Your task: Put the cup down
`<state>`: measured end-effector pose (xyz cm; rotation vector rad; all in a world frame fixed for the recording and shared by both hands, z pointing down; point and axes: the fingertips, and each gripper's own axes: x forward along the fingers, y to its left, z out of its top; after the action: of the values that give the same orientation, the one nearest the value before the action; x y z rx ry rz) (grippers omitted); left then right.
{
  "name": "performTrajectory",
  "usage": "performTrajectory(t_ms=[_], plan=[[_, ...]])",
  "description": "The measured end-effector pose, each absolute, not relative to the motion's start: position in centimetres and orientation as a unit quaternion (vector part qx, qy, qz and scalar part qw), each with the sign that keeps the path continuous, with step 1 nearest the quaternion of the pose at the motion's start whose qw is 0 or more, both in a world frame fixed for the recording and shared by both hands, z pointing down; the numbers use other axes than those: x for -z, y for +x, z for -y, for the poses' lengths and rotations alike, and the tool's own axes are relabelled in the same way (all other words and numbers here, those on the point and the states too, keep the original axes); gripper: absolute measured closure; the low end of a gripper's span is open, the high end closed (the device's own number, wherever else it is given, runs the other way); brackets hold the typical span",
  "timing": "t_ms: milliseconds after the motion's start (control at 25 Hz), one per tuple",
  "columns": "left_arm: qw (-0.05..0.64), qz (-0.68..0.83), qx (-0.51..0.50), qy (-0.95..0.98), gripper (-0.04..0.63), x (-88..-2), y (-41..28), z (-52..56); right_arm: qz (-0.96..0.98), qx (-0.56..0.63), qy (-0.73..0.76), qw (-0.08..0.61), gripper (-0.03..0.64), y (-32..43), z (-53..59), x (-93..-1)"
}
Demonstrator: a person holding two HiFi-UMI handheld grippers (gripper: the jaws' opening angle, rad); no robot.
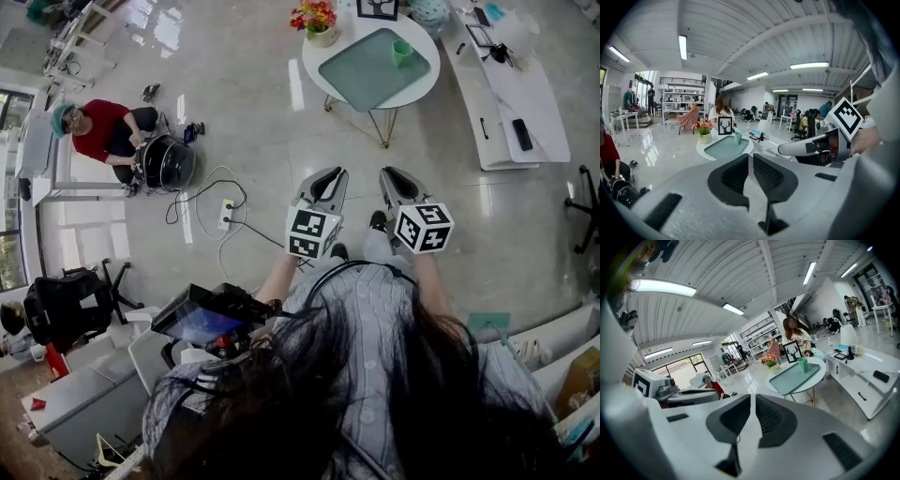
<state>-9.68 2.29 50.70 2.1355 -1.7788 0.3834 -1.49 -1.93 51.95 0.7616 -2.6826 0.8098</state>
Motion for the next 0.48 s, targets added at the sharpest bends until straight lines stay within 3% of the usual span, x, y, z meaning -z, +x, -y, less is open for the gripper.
performTrajectory(t_ms=[480], plan=[[0.169,0.616,-0.136,0.757,0.555,-50.9,-11.0,-9.5,0.917,-0.255,0.283,0.115,0.566,-1.4,-6.3,-50.5]])
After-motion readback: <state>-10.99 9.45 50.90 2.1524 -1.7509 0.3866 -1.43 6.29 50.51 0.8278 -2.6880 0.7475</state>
